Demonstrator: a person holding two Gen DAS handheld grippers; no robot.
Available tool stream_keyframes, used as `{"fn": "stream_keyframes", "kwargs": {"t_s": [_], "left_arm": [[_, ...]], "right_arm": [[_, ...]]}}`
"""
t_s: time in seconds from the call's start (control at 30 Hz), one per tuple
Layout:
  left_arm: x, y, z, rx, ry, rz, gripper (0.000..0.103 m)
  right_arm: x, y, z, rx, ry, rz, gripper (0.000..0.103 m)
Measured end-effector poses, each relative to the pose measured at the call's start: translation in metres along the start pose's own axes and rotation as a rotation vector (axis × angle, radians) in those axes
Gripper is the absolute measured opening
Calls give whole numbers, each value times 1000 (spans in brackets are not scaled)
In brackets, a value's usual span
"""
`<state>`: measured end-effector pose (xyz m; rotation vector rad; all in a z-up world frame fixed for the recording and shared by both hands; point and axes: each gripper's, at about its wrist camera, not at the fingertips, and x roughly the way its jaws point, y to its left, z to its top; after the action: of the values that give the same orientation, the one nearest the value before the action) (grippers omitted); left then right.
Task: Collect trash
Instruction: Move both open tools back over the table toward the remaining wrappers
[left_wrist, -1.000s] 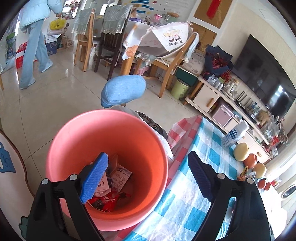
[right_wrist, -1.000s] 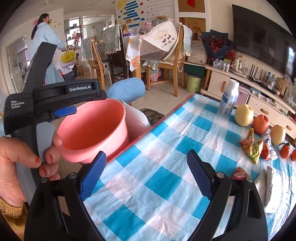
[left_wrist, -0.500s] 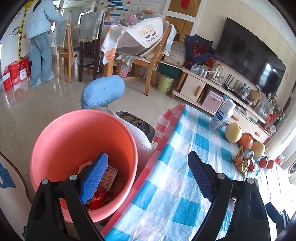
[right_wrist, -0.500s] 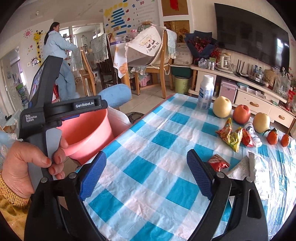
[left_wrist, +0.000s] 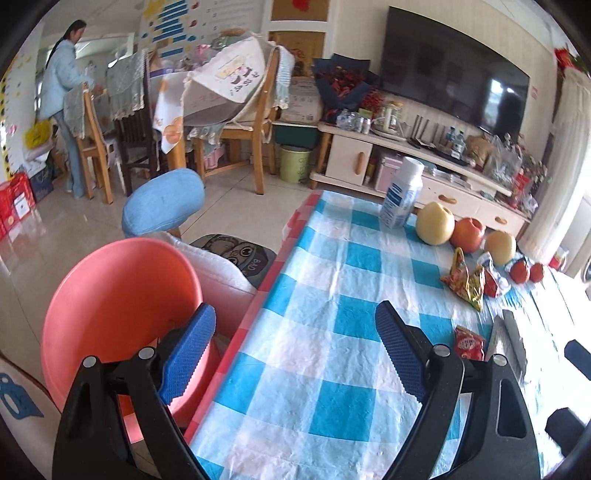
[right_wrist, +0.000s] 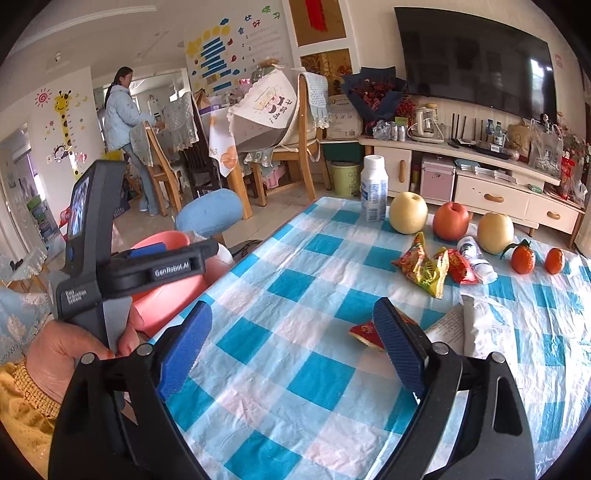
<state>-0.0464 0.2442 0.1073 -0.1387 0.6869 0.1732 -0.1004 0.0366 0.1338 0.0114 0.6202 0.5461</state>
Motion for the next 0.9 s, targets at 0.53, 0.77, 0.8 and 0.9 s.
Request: {"fn": "stream_keyframes", "kwargs": {"t_s": [0.53,0.77,0.8,0.9], "left_arm": [[3,-54,-10,94,11,-89,88],[4,-72,-15,133,17,-106,88],[5,-74,-16,142,19,-105,88],[6,-80,-18,163,23,-106,88]], "right_arm": [[-22,-56,2,73,-44,-52,90],[-29,-76,3,111,-56,-67,90],[-29,-78,3,116,-57,-68,90],[-30,-83,2,127,-59,-73,90]]}}
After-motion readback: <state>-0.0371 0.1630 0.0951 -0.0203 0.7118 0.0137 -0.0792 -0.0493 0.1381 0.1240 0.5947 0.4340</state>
